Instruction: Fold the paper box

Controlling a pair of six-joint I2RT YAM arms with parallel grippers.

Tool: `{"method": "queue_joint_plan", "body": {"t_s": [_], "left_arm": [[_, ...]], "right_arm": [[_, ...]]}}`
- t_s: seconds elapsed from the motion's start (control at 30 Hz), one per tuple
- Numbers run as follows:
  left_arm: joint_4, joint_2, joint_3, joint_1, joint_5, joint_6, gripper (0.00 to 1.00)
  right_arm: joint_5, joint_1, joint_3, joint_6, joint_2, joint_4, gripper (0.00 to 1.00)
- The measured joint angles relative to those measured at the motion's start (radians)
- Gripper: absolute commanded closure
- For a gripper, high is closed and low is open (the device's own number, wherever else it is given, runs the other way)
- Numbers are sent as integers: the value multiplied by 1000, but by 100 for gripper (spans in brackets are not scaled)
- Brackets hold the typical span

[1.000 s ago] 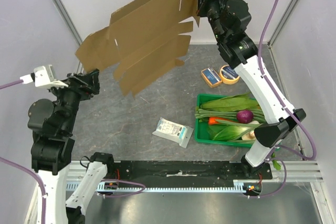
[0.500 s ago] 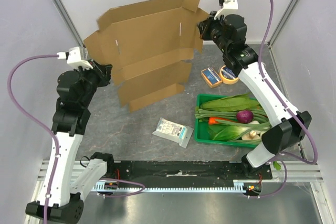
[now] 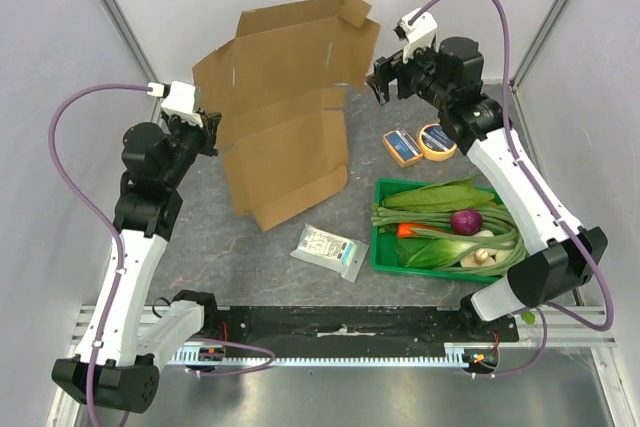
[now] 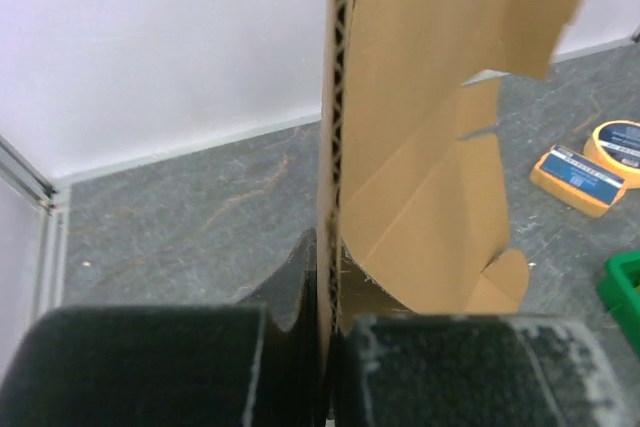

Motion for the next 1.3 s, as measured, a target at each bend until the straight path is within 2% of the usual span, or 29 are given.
{"method": "queue_joint_plan", "body": {"t_s": [0.07,0.2,0.23,0.43,0.63,0.87,0.97,1.1,1.27,1.3], "left_arm": [[-6,-20,0,0,5,42,98],[-9,-84,0,1,33,95,98],[-9,-114,0,1,58,116,98],[-29,-143,0,1,116,172,98],[-59,-138,0,1,157,200,98],[-91,-136,0,1,209,242,98],[-113,-137,0,1,227,268,98],[-125,-140,0,1,232,292,98],[-125,-143,0,1,236,303,98],[-126,-144,0,1,237,304,98]], "right_arm": [[-5,0,37,-93,0,-42,3],[-47,0,211,-272,6,-143,2],[-103,0,330,-362,16,-158,2],[-303,93,566,-566,82,-142,4],[-406,222,617,-723,196,-152,7],[-410,250,621,-812,275,-203,12],[-408,251,623,-829,275,-206,20],[-407,253,624,-840,274,-210,37],[-417,257,603,-840,257,-232,53],[-422,258,592,-836,249,-236,58]]}}
